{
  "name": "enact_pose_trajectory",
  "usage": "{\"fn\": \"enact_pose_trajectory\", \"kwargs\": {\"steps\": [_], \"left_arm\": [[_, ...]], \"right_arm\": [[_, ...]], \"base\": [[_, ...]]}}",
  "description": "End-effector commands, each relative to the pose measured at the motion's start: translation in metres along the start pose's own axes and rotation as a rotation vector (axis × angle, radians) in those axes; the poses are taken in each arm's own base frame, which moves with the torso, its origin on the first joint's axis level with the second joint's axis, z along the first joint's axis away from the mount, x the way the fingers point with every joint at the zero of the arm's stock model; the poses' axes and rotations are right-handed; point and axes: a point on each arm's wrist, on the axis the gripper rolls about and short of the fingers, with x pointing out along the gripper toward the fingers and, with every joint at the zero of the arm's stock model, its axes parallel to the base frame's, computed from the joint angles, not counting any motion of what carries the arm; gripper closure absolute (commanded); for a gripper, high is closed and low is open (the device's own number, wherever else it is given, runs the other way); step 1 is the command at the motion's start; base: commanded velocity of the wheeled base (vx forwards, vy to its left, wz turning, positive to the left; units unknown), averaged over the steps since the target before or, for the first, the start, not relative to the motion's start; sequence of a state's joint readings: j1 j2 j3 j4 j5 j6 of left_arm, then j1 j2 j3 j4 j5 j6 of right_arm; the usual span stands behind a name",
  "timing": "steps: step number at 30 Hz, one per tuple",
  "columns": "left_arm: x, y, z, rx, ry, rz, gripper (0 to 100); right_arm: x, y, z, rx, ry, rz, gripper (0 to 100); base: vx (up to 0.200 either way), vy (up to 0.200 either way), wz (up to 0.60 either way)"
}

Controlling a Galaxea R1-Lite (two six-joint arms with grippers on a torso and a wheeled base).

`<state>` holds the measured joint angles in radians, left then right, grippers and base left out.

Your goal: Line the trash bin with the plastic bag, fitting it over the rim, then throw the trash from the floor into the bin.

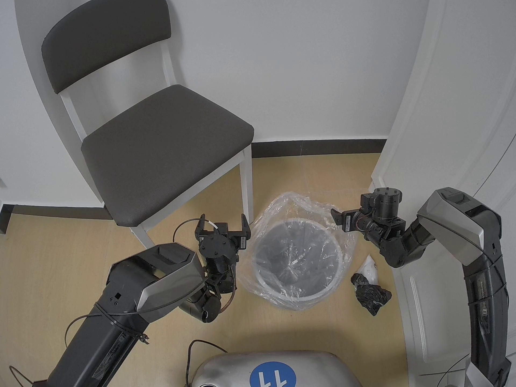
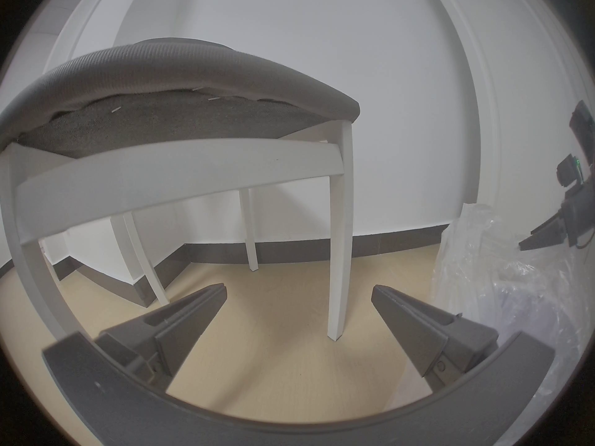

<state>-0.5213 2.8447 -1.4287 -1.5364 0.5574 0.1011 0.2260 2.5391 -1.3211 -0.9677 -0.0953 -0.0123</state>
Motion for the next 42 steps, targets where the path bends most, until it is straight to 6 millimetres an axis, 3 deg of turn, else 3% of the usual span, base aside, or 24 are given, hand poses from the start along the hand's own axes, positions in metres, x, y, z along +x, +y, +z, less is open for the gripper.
{"fn": "enact_pose_trajectory", "kwargs": {"steps": [1,6,14,26,31,32,36,42], "left_arm": [[0.002,-0.005,-0.019,0.001,-0.001,-0.004,0],[0.007,-0.006,-0.015,-0.007,-0.027,0.002,0],[0.008,-0.003,-0.016,0.029,-0.018,0.012,0],[0.005,-0.001,-0.02,0.052,0.001,0.025,0],[0.003,-0.006,-0.012,0.032,-0.013,0.021,0],[0.004,-0.008,0.006,0.008,-0.037,0.021,0],[-0.017,-0.014,0.04,-0.093,-0.015,-0.016,0],[-0.04,-0.02,0.065,-0.107,0.016,-0.102,0]], "right_arm": [[0.017,0.007,-0.014,0.043,-0.014,0.006,0],[0.029,0.013,-0.017,0.095,-0.06,0.015,0],[0.055,0.019,-0.039,0.162,-0.079,0.021,0],[0.061,0.013,-0.053,0.173,-0.025,0.007,0],[0.056,0.013,-0.04,0.192,-0.047,0.01,0],[0.049,0.013,-0.028,0.192,-0.056,0.013,0],[0.027,0.015,-0.004,0.188,-0.048,0.026,0],[0.005,0.024,0.023,0.188,-0.082,0.059,0]], "base": [[0.0,0.0,0.0],[0.0,0.0,0.0],[0.0,0.0,0.0],[0.0,0.0,0.0],[0.0,0.0,0.0],[0.0,0.0,0.0],[0.0,0.0,0.0],[0.0,0.0,0.0]]}}
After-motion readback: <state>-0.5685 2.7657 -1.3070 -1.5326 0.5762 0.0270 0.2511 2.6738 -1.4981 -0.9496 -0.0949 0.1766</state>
